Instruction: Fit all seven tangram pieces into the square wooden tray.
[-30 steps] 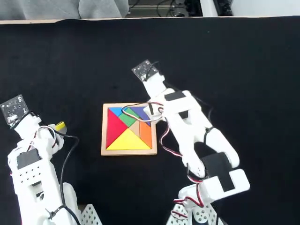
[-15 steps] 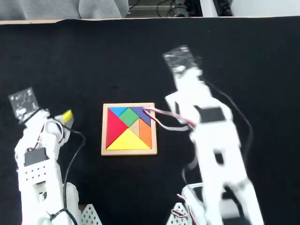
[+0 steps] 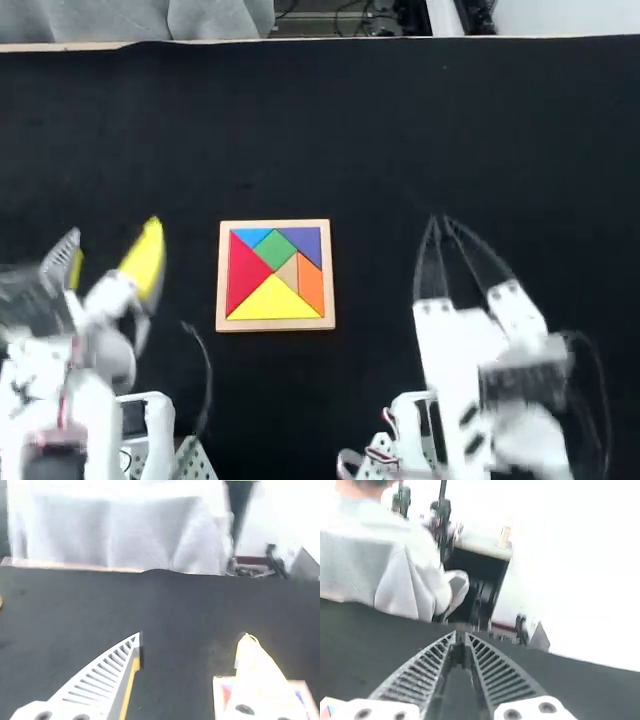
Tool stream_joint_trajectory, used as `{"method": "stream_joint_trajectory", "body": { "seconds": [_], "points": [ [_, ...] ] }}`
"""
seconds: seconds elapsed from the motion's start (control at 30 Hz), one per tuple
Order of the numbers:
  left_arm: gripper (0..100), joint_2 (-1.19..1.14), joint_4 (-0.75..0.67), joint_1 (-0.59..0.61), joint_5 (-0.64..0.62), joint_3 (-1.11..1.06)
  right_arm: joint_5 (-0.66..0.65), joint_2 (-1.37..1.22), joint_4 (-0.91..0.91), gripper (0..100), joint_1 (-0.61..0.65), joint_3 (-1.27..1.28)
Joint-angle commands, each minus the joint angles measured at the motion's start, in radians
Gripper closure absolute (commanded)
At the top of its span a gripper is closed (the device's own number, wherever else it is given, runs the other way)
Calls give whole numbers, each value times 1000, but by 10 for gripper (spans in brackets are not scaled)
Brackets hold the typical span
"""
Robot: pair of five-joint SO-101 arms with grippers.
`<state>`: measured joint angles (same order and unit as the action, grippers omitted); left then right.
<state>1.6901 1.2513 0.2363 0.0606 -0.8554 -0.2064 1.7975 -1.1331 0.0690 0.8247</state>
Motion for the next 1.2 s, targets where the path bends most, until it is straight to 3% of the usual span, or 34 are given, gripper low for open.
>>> {"method": "stream_joint_trajectory", "body": {
  "seconds": [0.0,0.07,0.13,0.37,0.5,0.7,0.9,1.17],
  "points": [
    [701,133,72,-48,121,-124,17,99,-18,951,-17,38],
    [698,87,63,5,120,-189,18,74,-5,902,-18,96],
    [697,87,-32,36,120,-300,18,74,46,857,-18,185],
    [701,126,-605,48,123,-857,18,74,402,847,-18,645],
    [733,81,-528,21,123,-846,18,59,520,853,-18,869],
    [756,72,-353,-25,123,-846,18,44,310,853,-18,863],
    [758,72,-107,-18,123,-846,12,53,-60,850,-20,863],
    [758,72,-11,-18,121,-846,18,53,-149,853,-144,863]
  ]
}}
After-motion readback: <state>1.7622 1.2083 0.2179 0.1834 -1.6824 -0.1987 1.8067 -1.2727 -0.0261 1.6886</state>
